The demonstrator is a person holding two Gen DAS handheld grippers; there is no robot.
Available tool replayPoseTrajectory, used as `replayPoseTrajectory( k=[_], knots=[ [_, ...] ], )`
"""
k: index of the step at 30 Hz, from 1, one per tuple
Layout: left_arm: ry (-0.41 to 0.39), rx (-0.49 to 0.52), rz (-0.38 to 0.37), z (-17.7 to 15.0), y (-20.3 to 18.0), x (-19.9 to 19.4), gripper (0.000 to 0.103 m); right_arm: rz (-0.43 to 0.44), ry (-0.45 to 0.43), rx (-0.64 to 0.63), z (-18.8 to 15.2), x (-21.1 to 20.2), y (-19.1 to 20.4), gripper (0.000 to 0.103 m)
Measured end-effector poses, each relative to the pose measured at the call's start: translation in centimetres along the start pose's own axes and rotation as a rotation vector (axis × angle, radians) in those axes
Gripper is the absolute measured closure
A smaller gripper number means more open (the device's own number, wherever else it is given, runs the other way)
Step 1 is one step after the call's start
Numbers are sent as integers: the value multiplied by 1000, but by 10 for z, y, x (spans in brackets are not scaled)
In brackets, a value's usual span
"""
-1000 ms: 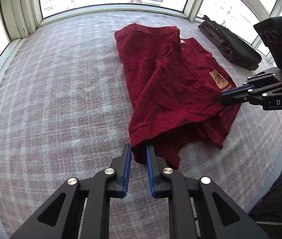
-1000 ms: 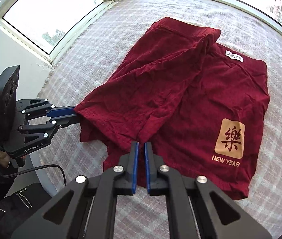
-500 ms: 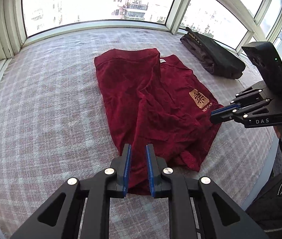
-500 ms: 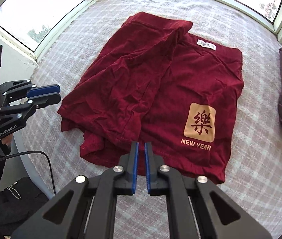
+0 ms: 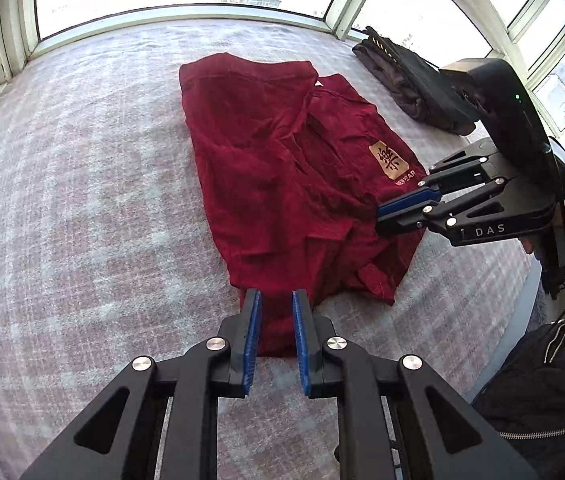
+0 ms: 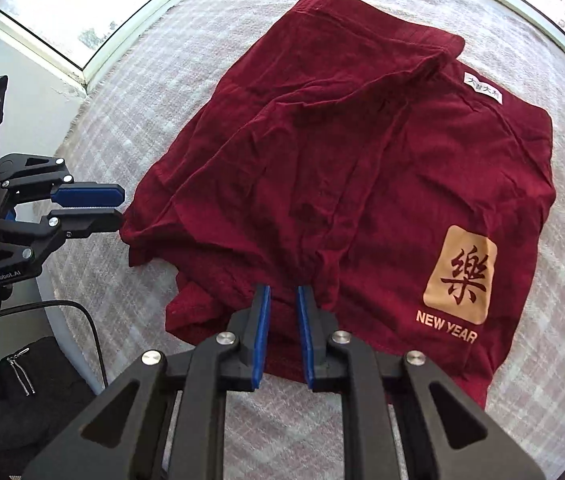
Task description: Fold clothes
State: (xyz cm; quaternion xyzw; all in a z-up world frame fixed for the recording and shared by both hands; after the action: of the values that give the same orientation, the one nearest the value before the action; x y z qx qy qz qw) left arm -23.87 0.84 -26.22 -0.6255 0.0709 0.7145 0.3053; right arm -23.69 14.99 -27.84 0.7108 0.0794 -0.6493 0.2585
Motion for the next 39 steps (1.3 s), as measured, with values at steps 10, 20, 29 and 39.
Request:
replayPoseTrajectory(
  k=[10,20,29,39],
  knots=[
    [3,-12,90,71,36,34,92,-59,68,-16,-1,-3,-5,88],
    [-70,38,-27,161,28,31,82,-58,-140,26,117,-45,-42,71],
    [-77,-81,149,171,78,47,101,-104,-189,12,155,-16,-60,71],
    [-55,-8,43,104,50,0,82,-37,-91,-147,66,-14,-4,71]
  ],
)
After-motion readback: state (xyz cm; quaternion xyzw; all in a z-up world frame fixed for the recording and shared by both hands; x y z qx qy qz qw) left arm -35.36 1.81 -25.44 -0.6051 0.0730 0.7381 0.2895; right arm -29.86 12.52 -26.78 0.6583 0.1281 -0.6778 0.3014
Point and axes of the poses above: each gripper's, at about its wrist camera, not at the fingertips, and x roughly the way its jaws point, y to its left, z to its top, the point moved 5 cm from there along x, roughly the way its jaws point, and after that the axes turned 13 degrees about y, right-handed, at the moved point
